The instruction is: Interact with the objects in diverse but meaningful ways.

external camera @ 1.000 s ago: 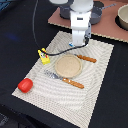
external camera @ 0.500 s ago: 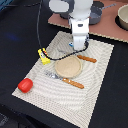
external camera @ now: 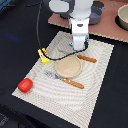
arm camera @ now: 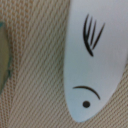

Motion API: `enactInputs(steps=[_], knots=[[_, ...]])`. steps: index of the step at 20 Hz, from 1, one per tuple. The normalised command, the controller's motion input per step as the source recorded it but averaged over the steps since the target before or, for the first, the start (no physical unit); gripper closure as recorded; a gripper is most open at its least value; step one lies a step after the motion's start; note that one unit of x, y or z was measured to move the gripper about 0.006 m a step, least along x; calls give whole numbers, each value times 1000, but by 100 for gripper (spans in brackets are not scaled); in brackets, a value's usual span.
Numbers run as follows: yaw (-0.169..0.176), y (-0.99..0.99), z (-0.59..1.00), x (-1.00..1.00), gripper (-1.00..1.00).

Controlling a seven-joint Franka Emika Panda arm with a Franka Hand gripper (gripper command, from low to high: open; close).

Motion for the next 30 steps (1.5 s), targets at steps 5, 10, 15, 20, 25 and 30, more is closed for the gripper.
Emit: enactInputs(steps=[5,10,15,20,25,30], knots=[[0,2,-245,126,100],[2,25,466,54,100],[3,196,1000,-29,100],[29,349,1000,-109,100],[15,244,908,-78,100],[0,-3,553,18,100]])
